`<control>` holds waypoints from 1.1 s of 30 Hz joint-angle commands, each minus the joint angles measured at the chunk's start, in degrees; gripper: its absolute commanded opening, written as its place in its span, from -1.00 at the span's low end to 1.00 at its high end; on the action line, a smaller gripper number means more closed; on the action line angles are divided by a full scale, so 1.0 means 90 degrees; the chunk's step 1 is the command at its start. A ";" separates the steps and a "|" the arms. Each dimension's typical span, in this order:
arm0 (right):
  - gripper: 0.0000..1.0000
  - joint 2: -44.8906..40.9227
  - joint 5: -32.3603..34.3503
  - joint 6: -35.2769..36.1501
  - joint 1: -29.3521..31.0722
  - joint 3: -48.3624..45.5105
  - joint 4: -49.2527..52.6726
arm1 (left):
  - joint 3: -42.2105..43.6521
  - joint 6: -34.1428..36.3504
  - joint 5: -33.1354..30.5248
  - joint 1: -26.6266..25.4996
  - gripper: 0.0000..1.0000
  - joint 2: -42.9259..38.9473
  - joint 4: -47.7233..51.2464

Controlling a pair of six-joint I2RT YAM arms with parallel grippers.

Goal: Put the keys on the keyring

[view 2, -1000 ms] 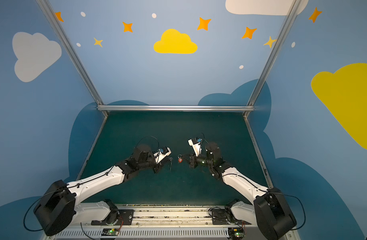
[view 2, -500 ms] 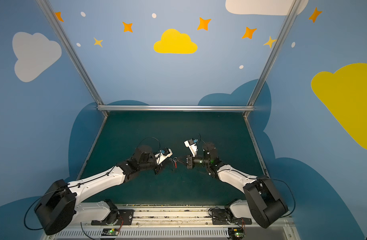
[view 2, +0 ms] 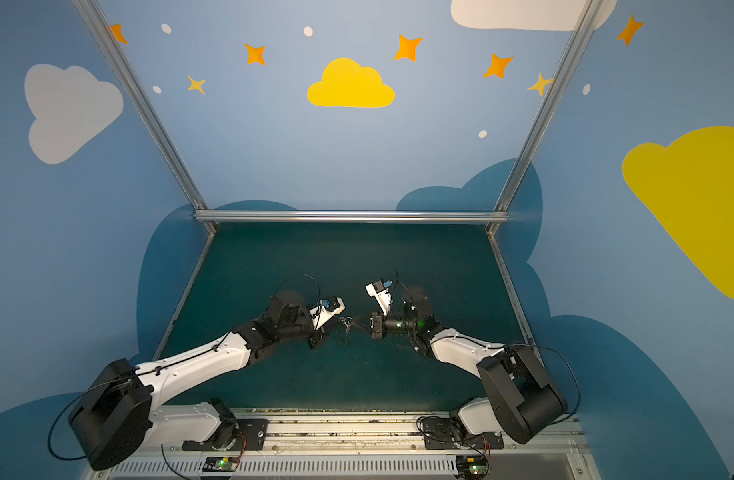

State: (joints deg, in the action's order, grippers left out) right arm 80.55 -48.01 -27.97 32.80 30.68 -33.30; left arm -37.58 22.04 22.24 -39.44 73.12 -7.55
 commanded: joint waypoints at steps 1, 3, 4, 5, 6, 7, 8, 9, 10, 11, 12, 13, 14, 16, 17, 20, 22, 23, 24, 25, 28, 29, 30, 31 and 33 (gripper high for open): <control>-1.00 0.0084 -0.0028 0.0062 0.0033 -0.0040 -0.0207 | 0.0074 0.0036 0.0099 -0.0011 -0.93 -0.0057 -0.0118; -1.00 0.0139 -0.0027 0.0061 0.0033 -0.0027 -0.0214 | 0.0074 0.0035 0.0102 -0.0011 -0.93 -0.0078 -0.0111; -1.00 0.0172 -0.0028 0.0060 0.0029 -0.0010 -0.0231 | 0.0082 0.0042 0.0098 -0.0012 -0.93 -0.0068 -0.0117; -1.00 0.0202 -0.0018 0.0061 0.0035 0.0007 -0.0226 | 0.0084 0.0033 0.0097 -0.0011 -0.93 -0.0080 -0.0127; -1.00 0.0236 -0.0022 0.0060 0.0028 0.0019 -0.0213 | 0.0085 0.0035 0.0097 -0.0013 -0.93 -0.0088 -0.0128; -1.00 0.0263 -0.0018 0.0070 0.0035 0.0029 -0.0223 | 0.0084 0.0032 0.0105 -0.0002 -0.93 -0.0089 -0.0128; -1.00 0.0277 0.0000 0.0061 0.0028 0.0020 -0.0269 | 0.0085 0.0041 0.0123 -0.0002 -0.93 -0.0097 -0.0122; -1.00 0.0269 0.0018 0.0051 0.0029 -0.0001 -0.0350 | 0.0085 0.0054 0.0151 -0.0004 -0.93 -0.0097 -0.0113; -1.00 0.0250 0.0041 0.0032 0.0030 -0.0022 -0.0416 | 0.0085 0.0052 0.0153 -0.0003 -0.93 -0.0098 -0.0101; -1.00 0.0238 0.0077 0.0038 0.0030 -0.0029 -0.0407 | 0.0084 0.0053 0.0155 -0.0010 -0.93 -0.0106 -0.0098; -1.00 0.0229 0.0080 0.0060 0.0029 -0.0003 -0.0404 | 0.0084 0.0062 0.0176 -0.0002 -0.93 -0.0105 -0.0098; -1.00 0.0234 0.0092 0.0064 0.0028 0.0008 -0.0391 | 0.0084 0.0070 0.0199 -0.0002 -0.93 -0.0107 -0.0091; -1.00 0.0239 0.0109 0.0060 0.0025 0.0019 -0.0411 | 0.0084 0.0061 0.0226 -0.0002 -0.93 -0.0107 -0.0089; -1.00 0.0263 0.0094 0.0051 0.0031 0.0024 -0.0499 | 0.0074 0.0080 0.0292 -0.0002 -0.93 -0.0106 -0.0069; -1.00 0.0273 0.0131 0.0057 0.0029 0.0046 -0.0467 | 0.0073 0.0084 0.0316 -0.0002 -0.93 -0.0107 -0.0069; -1.00 0.0288 0.0226 0.0049 0.0019 0.0053 -0.0528 | 0.0084 0.0117 0.0413 -0.0003 -0.93 -0.0151 -0.0070; -1.00 0.0322 0.0217 -0.0006 -0.0001 0.0061 -0.0616 | 0.0084 0.0121 0.0452 -0.0002 -0.93 -0.0172 -0.0069; -1.00 0.0345 0.0208 -0.0008 -0.0001 0.0084 -0.0622 | 0.0093 0.0138 0.0461 -0.0002 -0.93 -0.0187 -0.0076; -1.00 0.0363 0.0209 -0.0022 -0.0001 0.0104 -0.0629 | 0.0094 0.0120 0.0466 -0.0002 -0.93 -0.0194 -0.0097; -1.00 0.0366 0.0257 -0.0068 -0.0001 0.0090 -0.0636 | 0.0100 0.0150 0.0527 -0.0003 -0.93 -0.0201 -0.0075; -1.00 0.0359 0.0362 -0.0161 -0.0022 0.0085 -0.0880 | 0.0094 0.0160 0.0640 0.0000 -0.93 -0.0201 -0.0036; -1.00 0.0339 0.0416 -0.0181 -0.0021 0.0078 -0.0920 | 0.0085 0.0156 0.0644 -0.0012 -0.93 -0.0205 -0.0040; -1.00 0.0328 0.0439 -0.0198 -0.0023 0.0073 -0.0947 | 0.0084 0.0146 0.0663 -0.0015 -0.93 -0.0201 -0.0040; -1.00 0.0319 0.0477 -0.0225 -0.0030 0.0075 -0.0988 | 0.0084 0.0170 0.0692 -0.0012 -0.93 -0.0205 -0.0040; -1.00 0.0327 0.0534 -0.0311 -0.0029 0.0039 -0.1166 | 0.0074 0.0167 0.0693 -0.0017 -0.93 -0.0195 -0.0029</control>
State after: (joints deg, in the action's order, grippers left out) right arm 83.22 -45.89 -29.69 32.75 30.68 -39.31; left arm -36.93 22.52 25.28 -39.29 72.42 -7.64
